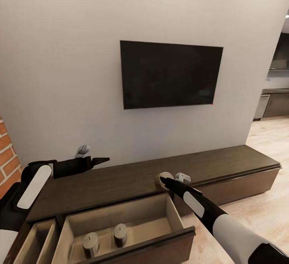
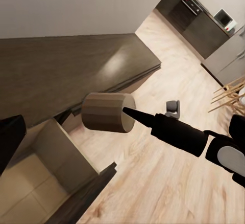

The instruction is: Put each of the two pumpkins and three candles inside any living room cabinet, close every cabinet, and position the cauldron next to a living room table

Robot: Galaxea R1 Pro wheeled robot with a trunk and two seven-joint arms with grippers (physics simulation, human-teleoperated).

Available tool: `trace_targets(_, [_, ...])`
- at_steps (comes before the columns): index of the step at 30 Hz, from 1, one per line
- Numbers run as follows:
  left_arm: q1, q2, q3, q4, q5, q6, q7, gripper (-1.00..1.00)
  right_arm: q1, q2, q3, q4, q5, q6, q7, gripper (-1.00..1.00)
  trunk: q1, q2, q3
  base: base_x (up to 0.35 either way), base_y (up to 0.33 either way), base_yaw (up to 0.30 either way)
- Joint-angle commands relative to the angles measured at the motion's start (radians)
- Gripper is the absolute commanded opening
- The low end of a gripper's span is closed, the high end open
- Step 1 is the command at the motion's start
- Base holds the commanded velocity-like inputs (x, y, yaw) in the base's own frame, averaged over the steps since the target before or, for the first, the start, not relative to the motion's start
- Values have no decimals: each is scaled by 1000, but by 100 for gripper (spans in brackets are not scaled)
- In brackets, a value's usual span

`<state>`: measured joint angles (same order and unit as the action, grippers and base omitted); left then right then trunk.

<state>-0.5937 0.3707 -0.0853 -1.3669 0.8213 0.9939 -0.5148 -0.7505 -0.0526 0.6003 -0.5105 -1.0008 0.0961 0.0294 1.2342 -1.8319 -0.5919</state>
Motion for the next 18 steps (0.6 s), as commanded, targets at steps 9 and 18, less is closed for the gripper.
trace_targets(9, [-1,0,1,0,-1,3,-5,100,-1,-2,4,-1,-7,1,0,-100,0,-1,-1,53,-6,0])
trace_targets(18, [-1,0,-1,0,1,3,-5,100,-1,-1,4,0,-7,3,0,-100,0,-1,-1,2,0,0])
